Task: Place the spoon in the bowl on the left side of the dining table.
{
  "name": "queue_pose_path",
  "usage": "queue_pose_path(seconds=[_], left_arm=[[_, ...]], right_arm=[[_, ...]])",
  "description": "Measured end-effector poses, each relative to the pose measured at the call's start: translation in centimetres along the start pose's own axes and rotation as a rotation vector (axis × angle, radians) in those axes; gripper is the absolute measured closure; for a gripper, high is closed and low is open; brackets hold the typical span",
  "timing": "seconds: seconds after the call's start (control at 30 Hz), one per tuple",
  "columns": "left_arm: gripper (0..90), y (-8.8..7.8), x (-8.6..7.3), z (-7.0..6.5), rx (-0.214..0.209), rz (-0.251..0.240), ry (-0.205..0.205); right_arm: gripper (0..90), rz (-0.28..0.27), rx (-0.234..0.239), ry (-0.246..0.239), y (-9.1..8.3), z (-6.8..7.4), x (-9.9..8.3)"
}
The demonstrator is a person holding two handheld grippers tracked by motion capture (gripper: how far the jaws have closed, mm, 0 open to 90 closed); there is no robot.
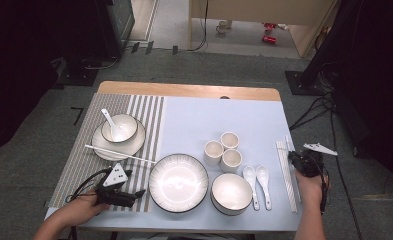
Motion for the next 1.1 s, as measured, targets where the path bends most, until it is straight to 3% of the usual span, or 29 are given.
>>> queue_pose_path(seconds=[0.37, 0.63, 1.1], left_arm=[[15.8, 0.0, 0.0, 0.0, 0.000, 0.001, 0.001], [15.8, 0.0, 0.0, 0.0, -0.001, 0.000, -0.002], [15.1, 0.0, 0.0, 0.0, -0.006, 0.000, -0.004]], right_arm=[[80.8, 0.009, 0.000, 0.025, -1.0, 0.3, -0.6], [80.8, 0.019, -0.011, -0.008, -1.9, 0.5, -1.1], [84.0, 0.024, -0.014, -0.015, -2.4, 0.4, -1.4]])
Point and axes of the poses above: each handheld gripper's, and its own axes: y roughly forward along the jaws, x roughly out of its top, z roughly to its left, the point moved 8 cm from there along y, roughly forward along the jaws, and after that the axes turned 10 degrees about -z, right-handed, at the moved point
